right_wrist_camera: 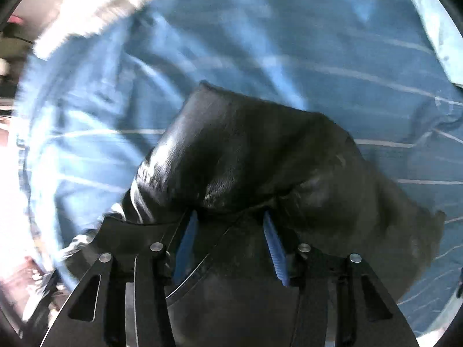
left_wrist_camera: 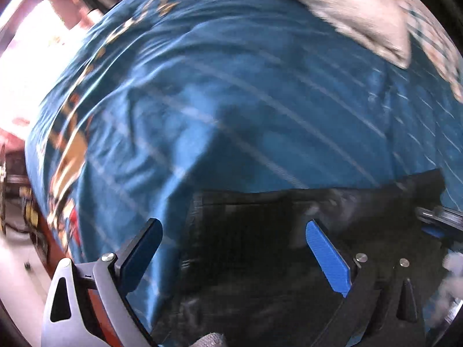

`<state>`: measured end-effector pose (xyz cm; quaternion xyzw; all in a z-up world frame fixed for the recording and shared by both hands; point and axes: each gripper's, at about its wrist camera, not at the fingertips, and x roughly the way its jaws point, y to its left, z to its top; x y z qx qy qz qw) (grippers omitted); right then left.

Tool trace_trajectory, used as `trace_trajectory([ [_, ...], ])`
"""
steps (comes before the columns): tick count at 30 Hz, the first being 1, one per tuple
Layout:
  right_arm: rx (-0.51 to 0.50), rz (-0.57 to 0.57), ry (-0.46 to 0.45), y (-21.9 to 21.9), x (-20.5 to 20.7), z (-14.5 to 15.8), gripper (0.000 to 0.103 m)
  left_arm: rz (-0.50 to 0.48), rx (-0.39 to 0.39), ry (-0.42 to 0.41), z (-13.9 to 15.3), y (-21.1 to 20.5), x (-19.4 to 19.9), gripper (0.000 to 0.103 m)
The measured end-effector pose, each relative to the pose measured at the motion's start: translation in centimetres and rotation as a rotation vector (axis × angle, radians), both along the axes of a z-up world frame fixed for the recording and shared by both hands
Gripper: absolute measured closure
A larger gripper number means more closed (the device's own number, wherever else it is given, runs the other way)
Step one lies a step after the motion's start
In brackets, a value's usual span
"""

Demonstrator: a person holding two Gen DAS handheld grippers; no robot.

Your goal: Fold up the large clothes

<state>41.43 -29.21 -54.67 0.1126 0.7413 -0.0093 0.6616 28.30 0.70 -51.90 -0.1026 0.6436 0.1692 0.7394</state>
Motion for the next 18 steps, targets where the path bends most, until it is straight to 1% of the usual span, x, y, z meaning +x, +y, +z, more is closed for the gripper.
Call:
trace_trajectory([
  [1, 0.022, -0.036, 0.014, -0.6, 0.2, 0.0, 0.053, -0.016, 0.001, -0.001, 0.2, -0.5, 0.3, 0.001],
  [3, 0.084, -0.075, 0.040, -1.8, 0.3, 1.3, 0.053, -0.070, -0.022, -0.006, 0.3, -2.6, 1.1, 0.001],
  [4, 0.123, -0.104, 0.031, -2.6, 0.0, 2.3, 0.053, -0.081, -0.034, -0.006, 0.4, -3.5, 1.3, 0.001],
  [5, 0.149, -0.133, 0.011, -3.7, -0.5, 3.5, 0.053, -0.107, -0.063, -0.007, 0.3, -5.1, 1.8, 0.001],
  [7, 0.158, -0.186, -0.044, -6.4, -2.2, 6.3, 0.053, -0.148, -0.080, -0.008, -0.2, -7.3, 2.3, 0.001],
  [8, 0.167, -0.211, -0.076, -8.0, -3.5, 7.7, 0.053, -0.188, -0.085, -0.006, -0.8, -9.4, 2.7, 0.001],
  [10, 0.147, -0.253, -0.113, -10.8, -5.8, 9.3, 0.053, -0.244, -0.067, 0.013, -2.4, -12.1, 3.2, 0.001],
  [11, 0.135, -0.280, -0.127, -12.4, -7.2, 9.8, 0.051, -0.280, -0.043, 0.052, -4.8, -13.8, 3.5, 0.001],
  [12, 0.124, -0.302, -0.125, -13.9, -8.5, 9.8, 0.051, -0.281, -0.036, 0.070, -6.5, -14.4, 3.5, 0.000],
  [13, 0.119, -0.329, -0.112, -15.3, -9.7, 9.5, 0.051, -0.264, -0.054, 0.061, -7.5, -14.2, 3.6, 0.000],
  [14, 0.131, -0.369, -0.096, -16.8, -10.9, 8.9, 0.050, -0.244, -0.081, 0.049, -7.7, -13.8, 3.8, 0.000],
  [15, 0.150, -0.402, -0.084, -17.8, -12.0, 8.0, 0.050, -0.231, -0.112, 0.055, -7.6, -13.2, 4.0, 0.000],
  [17, 0.229, -0.507, -0.090, -20.6, -14.6, 6.7, 0.050, -0.244, -0.127, 0.070, -7.0, -12.7, 4.1, 0.000],
  [18, 0.257, -0.531, -0.101, -20.9, -15.1, 5.7, 0.050, -0.239, -0.132, 0.074, -6.2, -12.4, 4.0, 0.000],
])
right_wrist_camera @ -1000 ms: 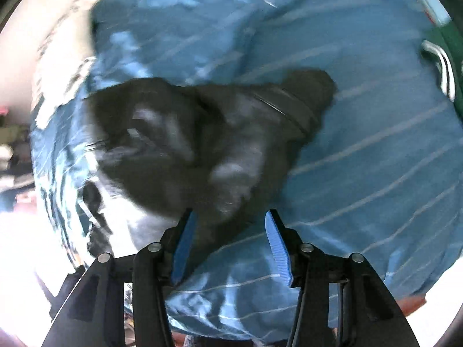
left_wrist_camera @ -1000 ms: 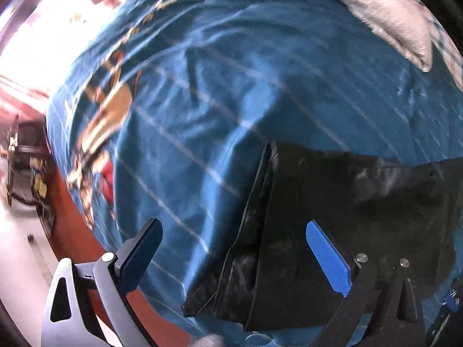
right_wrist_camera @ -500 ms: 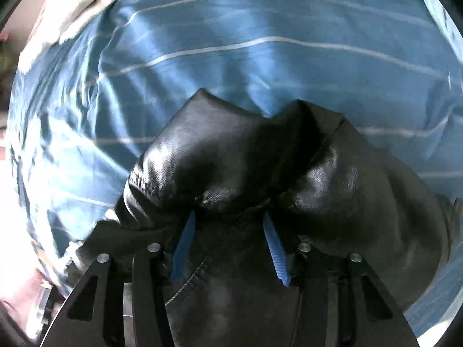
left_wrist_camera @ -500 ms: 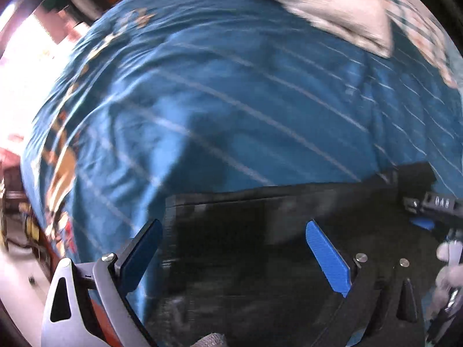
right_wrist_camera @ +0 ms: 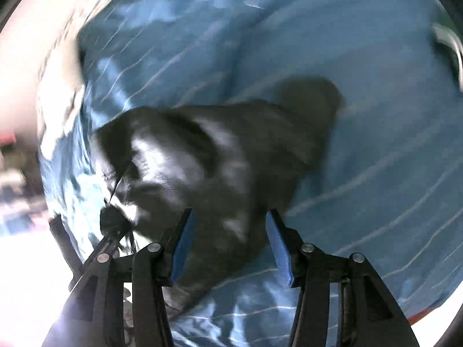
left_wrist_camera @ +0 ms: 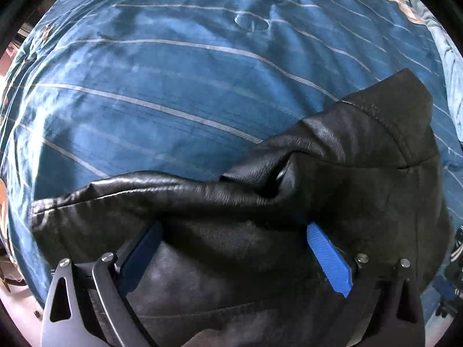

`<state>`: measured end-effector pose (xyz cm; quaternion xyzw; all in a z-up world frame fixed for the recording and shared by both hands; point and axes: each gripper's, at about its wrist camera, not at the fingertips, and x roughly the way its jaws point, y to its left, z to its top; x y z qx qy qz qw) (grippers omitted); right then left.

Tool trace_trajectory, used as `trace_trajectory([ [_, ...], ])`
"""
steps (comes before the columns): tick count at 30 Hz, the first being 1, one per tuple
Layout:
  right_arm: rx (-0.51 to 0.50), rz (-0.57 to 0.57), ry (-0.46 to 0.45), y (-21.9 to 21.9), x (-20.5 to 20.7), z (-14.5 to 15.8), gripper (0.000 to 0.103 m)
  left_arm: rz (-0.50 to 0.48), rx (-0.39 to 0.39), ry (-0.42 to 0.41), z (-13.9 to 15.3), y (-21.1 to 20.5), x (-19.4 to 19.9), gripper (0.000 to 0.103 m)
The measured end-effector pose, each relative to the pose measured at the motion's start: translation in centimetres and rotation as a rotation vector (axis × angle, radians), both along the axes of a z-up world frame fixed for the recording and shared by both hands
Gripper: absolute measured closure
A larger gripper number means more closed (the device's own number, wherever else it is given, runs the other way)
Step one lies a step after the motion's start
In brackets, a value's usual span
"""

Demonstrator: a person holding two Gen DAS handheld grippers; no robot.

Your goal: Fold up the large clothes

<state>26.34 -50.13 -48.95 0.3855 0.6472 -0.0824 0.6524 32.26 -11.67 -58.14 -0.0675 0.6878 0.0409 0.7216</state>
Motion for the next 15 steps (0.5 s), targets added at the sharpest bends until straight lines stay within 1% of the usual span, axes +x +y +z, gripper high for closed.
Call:
trace_trajectory([
  [1, 0.030, -0.037, -0.027, -1.0, -0.8, -0.8, 0.050, 0.011, -0.008, -0.001, 0.7, 0.4, 0.0, 0.000],
  [2, 0.066, -0.061, -0.059, -1.9, -1.4, -1.6, 0.049, 0.035, -0.033, -0.015, 2.0, 0.8, -0.4, 0.000],
  [4, 0.116, -0.096, -0.092, -2.7, -1.4, -3.8, 0.048, 0.052, -0.064, -0.038, 3.5, 0.8, -0.9, 0.000],
  [5, 0.138, -0.115, -0.112, -3.2, -1.4, -4.6, 0.047, 0.046, -0.076, -0.036, 3.7, 0.4, -1.1, 0.000],
  [6, 0.165, -0.135, -0.142, -3.4, -1.2, -5.6, 0.041, 0.020, -0.078, -0.022, 3.3, -0.3, -1.2, 0.000],
  [7, 0.172, -0.153, -0.155, -3.6, -0.9, -6.7, 0.039, -0.003, -0.069, -0.009, 2.7, -0.8, -1.3, 0.000],
  [8, 0.193, -0.175, -0.168, -3.8, -0.6, -7.6, 0.038, -0.049, -0.026, 0.024, 1.1, -1.7, -1.6, 0.000],
  [9, 0.219, -0.187, -0.193, -3.6, -0.2, -8.3, 0.035, -0.057, -0.025, 0.023, 0.3, -1.8, -1.8, 0.000],
  [10, 0.233, -0.189, -0.216, -3.5, 0.0, -8.7, 0.034, -0.049, -0.039, 0.014, 0.1, -1.5, -1.9, 0.000],
  [12, 0.255, -0.184, -0.258, -2.8, 0.5, -9.2, 0.027, -0.048, -0.056, 0.020, 0.0, -1.2, -1.7, 0.000],
  [13, 0.243, -0.166, -0.265, -2.5, 0.8, -9.3, 0.027, -0.053, -0.060, 0.022, 0.0, -1.1, -1.7, 0.000],
  [15, 0.233, -0.189, -0.264, -2.2, 0.2, -9.2, 0.027, -0.066, -0.056, 0.019, 0.1, -1.0, -1.7, 0.000],
])
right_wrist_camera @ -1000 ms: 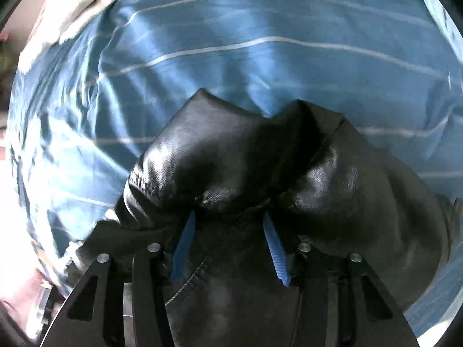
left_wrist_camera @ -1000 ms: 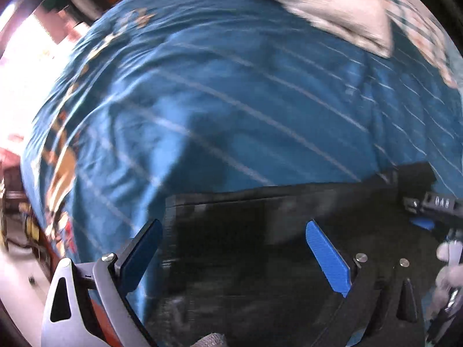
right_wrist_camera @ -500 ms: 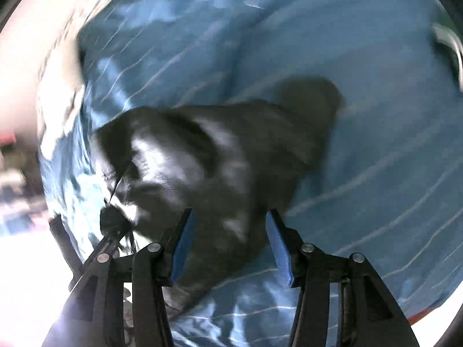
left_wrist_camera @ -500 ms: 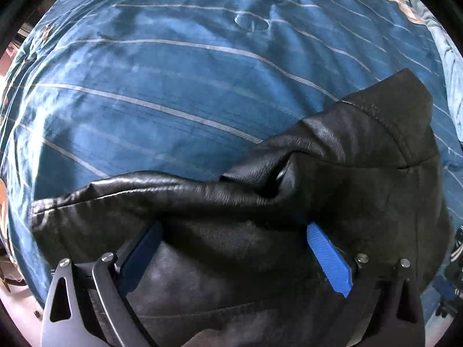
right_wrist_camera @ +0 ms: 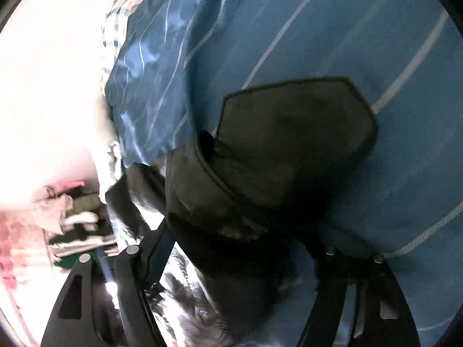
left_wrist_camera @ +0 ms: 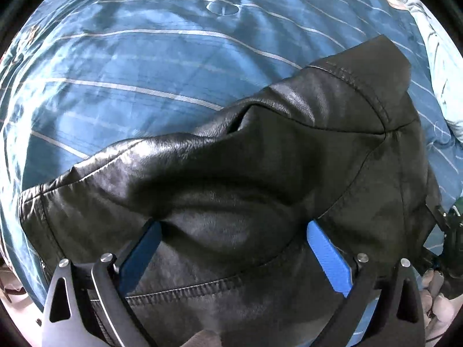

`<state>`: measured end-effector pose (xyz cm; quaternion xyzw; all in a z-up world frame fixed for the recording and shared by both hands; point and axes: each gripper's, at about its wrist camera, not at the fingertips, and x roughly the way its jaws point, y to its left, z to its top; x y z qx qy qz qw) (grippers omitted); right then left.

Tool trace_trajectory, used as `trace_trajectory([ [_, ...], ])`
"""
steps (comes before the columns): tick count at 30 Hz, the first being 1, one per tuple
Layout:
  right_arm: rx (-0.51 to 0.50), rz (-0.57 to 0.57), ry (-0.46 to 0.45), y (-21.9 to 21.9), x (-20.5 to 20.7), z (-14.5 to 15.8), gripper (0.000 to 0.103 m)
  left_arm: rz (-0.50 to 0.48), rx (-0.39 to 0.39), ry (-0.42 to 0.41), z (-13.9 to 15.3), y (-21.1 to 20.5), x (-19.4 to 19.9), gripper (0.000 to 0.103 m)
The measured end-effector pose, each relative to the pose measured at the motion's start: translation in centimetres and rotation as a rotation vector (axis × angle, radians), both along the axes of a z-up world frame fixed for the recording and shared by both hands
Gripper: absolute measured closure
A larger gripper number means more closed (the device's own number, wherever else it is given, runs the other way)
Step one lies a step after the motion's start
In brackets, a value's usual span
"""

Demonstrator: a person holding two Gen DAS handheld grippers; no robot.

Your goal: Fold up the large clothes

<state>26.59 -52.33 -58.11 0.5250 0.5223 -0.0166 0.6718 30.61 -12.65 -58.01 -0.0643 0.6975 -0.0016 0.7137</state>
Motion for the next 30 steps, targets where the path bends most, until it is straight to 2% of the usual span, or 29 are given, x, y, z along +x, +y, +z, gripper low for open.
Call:
trace_trajectory([
  [3, 0.027, -0.017, 0.058, 0.3, -2.4, 0.4, 0.027, -0.009, 0.012, -0.001, 0.2, 0.3, 0.1, 0.000],
  [6, 0.079, 0.015, 0.044, 1.1, -3.5, -0.8, 0.027, -0.014, 0.022, 0.004, 0.0, -0.2, 0.5, 0.000],
  [10, 0.167, -0.060, -0.065, 0.9, -1.1, -2.1, 0.022, -0.029, 0.024, 0.007, 0.5, -1.4, 1.4, 0.000],
  [15, 0.216, 0.003, -0.191, 2.9, 3.2, -2.4, 0.021, -0.052, 0.034, -0.008, 0.5, -1.7, 2.1, 0.000],
  [16, 0.245, 0.014, -0.211, 3.4, 3.9, -2.6, 0.024, -0.054, 0.037, -0.011, 0.6, -1.9, 2.1, 0.000],
  [17, 0.265, 0.027, -0.212, 3.9, 4.5, -2.8, 0.040, -0.059, 0.042, -0.015, 0.6, -1.9, 2.2, 0.000],
  [18, 0.273, 0.035, -0.219, 4.5, 5.0, -2.9, 0.062, -0.061, 0.050, -0.023, 0.7, -2.0, 2.4, 0.000],
  [21, 0.263, 0.019, -0.241, 5.1, 5.1, -1.3, 0.073, -0.080, 0.063, -0.034, 0.9, -2.6, 2.8, 0.000],
  [23, 0.254, -0.012, -0.258, 5.3, 4.0, 1.1, 0.076, -0.102, 0.060, -0.039, 1.2, -3.1, 3.4, 0.000],
  [26, 0.192, 0.027, -0.305, 5.7, 2.4, 4.8, 0.077, -0.144, 0.018, -0.043, 1.7, -4.2, 3.9, 0.000],
  [28, 0.158, 0.082, -0.312, 6.0, 2.4, 5.2, 0.074, -0.175, 0.036, -0.054, 1.7, -5.1, 3.9, 0.000],
  [30, 0.145, 0.090, -0.282, 5.9, 3.1, 3.9, 0.062, -0.187, 0.048, -0.065, 1.5, -5.3, 4.0, 0.000],
])
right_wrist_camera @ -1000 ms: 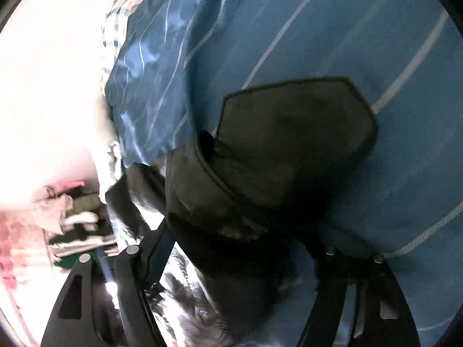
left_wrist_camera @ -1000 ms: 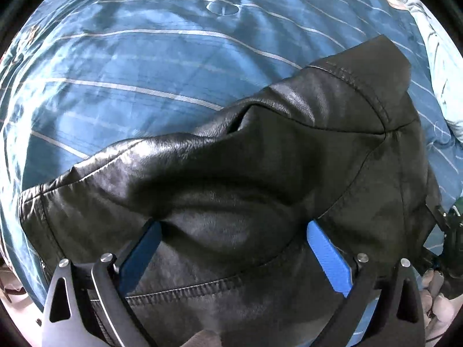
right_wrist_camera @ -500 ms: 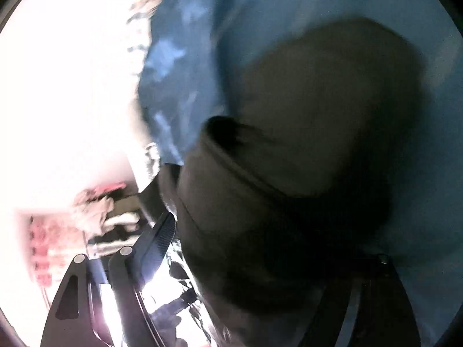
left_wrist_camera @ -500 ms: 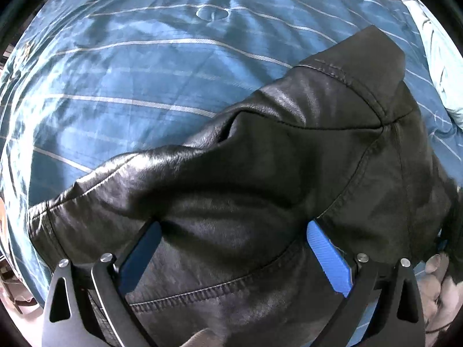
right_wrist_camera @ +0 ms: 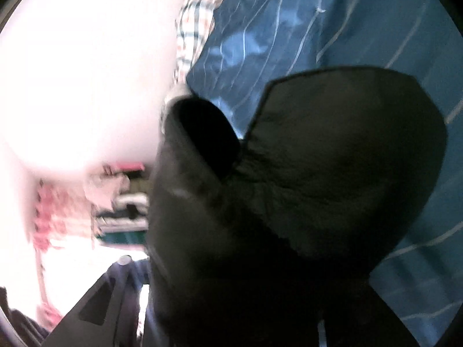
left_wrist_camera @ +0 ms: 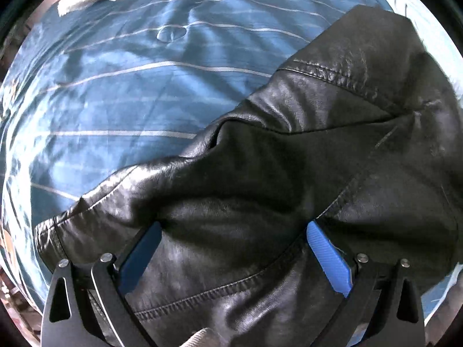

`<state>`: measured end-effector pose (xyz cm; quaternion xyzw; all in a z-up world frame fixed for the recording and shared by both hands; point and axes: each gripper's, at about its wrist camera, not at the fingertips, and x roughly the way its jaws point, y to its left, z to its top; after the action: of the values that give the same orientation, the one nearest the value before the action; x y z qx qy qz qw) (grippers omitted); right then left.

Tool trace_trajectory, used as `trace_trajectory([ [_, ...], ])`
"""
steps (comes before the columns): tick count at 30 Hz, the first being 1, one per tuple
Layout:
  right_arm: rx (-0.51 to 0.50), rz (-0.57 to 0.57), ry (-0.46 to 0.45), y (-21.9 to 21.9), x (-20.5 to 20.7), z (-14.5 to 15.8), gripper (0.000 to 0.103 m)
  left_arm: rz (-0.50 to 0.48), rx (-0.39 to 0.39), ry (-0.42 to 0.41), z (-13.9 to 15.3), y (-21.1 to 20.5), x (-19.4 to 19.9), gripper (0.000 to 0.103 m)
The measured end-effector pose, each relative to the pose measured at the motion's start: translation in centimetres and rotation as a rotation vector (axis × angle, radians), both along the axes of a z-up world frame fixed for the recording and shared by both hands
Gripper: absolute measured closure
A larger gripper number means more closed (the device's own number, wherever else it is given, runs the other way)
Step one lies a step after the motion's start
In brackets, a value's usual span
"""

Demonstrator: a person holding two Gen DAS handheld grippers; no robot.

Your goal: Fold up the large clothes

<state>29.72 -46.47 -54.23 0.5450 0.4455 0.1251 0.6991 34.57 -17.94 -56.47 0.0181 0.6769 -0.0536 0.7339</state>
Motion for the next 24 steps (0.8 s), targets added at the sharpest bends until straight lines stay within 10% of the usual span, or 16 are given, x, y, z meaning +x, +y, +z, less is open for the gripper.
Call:
trace_trajectory([
  [3, 0.004, -0.002, 0.089, -0.5, 2.2, -4.5, 0.042, 0.025, -0.027, 0.007, -0.3, 0.1, 0.4, 0.000],
  [7, 0.089, -0.060, 0.077, 0.0, 3.1, -6.7, 0.055, 0.033, -0.026, -0.003, -0.3, 0.0, 0.5, 0.000],
  [11, 0.088, -0.053, -0.022, 1.9, 2.9, -1.8, 0.076, 0.069, -0.058, -0.007, -0.4, 0.5, 0.3, 0.000],
  [24, -0.172, 0.287, -0.170, 15.5, 4.5, 9.9, 0.076, 0.185, -0.179, -0.014, 0.8, 7.1, -4.7, 0.000],
])
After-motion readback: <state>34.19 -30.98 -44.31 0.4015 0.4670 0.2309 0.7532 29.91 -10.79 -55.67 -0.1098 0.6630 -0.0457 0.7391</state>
